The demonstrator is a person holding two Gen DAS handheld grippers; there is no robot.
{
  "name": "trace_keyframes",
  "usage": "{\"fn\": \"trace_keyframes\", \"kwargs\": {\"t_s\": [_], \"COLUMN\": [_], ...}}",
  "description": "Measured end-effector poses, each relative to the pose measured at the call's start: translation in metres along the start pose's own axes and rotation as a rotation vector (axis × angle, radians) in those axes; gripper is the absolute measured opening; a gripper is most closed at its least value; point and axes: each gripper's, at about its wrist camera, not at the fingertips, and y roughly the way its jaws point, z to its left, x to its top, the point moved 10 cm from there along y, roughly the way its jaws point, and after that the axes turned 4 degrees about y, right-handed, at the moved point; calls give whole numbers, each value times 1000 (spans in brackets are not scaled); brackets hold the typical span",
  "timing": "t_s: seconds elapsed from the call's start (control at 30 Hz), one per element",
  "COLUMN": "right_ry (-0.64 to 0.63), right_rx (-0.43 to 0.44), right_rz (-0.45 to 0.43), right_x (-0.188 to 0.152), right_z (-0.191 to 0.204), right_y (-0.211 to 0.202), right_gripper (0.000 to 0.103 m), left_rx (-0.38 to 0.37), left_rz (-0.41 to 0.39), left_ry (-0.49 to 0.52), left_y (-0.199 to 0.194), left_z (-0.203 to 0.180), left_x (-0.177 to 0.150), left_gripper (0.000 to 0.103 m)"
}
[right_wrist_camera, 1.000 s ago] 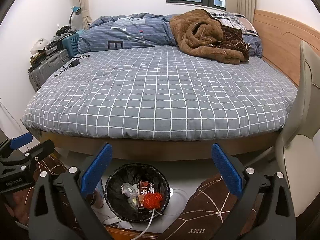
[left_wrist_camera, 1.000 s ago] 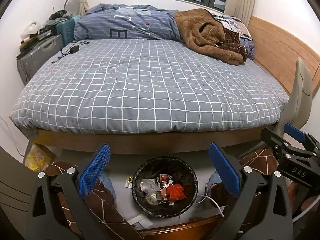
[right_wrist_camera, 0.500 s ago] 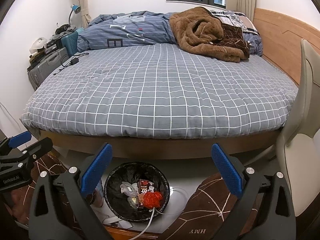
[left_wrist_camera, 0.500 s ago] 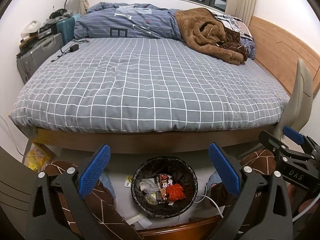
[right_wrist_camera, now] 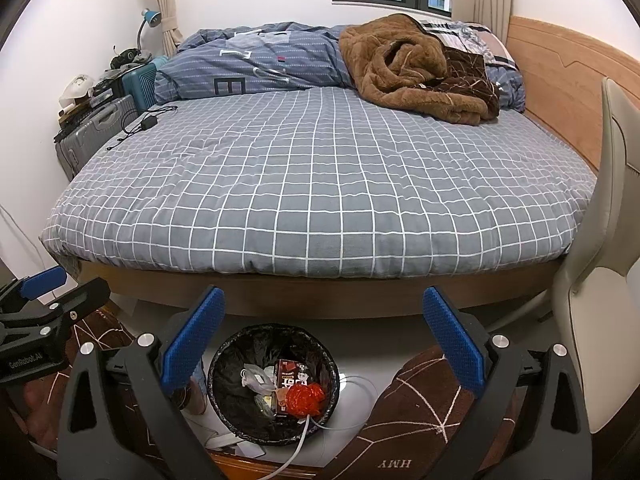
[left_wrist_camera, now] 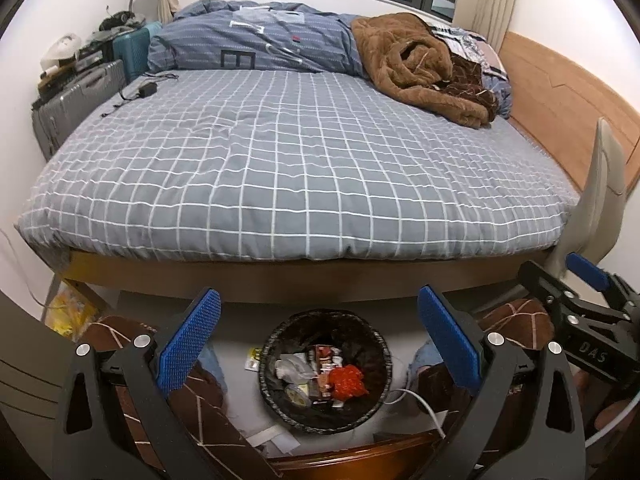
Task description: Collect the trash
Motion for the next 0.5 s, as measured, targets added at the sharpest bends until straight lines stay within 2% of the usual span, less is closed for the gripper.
{"fn": "trace_keyframes", "kwargs": {"t_s": [0.07,0.23,0.5], "right_ry": [-1,-2,-3], "right_rx": [0,1,1], "right_rz": [0,1,2], "right_x": [0,0,-1], "right_z": [-1,0,1], "right_y": [0,2,2], "right_gripper": [95,95,95], "left_rx": [26,8,34], "left_rz": [-9,3,-1], "left_ry": [9,7,27], "left_y": [-1,0,0], "left_z": [1,0,1], "left_x": [0,0,0], "left_gripper": [97,97,97]}}
